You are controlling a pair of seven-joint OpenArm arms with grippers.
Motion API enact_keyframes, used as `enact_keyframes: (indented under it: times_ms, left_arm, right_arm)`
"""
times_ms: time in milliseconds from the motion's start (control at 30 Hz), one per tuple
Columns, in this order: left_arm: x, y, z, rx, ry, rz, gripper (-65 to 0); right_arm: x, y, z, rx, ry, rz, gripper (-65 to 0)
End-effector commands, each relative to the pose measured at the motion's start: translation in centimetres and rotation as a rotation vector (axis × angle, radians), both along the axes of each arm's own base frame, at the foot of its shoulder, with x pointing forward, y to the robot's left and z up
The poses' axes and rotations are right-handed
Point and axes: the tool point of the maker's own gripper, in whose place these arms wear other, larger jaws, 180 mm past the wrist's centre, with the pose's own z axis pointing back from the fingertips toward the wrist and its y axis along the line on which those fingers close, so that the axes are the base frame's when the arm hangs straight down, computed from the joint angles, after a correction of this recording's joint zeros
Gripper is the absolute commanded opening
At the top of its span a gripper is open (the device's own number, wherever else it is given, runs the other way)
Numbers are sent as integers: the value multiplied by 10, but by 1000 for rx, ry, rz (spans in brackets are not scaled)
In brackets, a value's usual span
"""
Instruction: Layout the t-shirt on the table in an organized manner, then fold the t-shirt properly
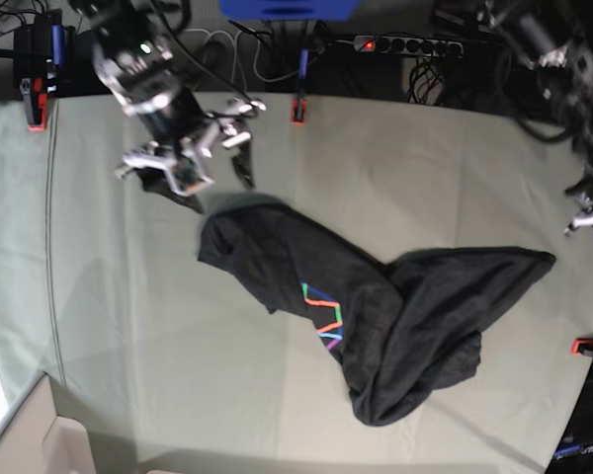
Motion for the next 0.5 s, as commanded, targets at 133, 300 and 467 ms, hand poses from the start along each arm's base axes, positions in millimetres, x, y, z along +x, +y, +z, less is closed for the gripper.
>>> enact_keyframes:
  times_ms: [133, 300, 467]
  left_arm:
    - [-12, 25, 12, 7, -37, 28, -646]
    - [18, 11, -21, -84, 6, -16, -605]
    - [62, -17, -29, -135, 0, -84, -402]
  right_arm:
    - [16, 11, -21, -22, 10, 47, -218]
    - [20, 14, -23, -24, 7, 56, -219]
    - [7, 12, -30, -23, 38, 51, -219]
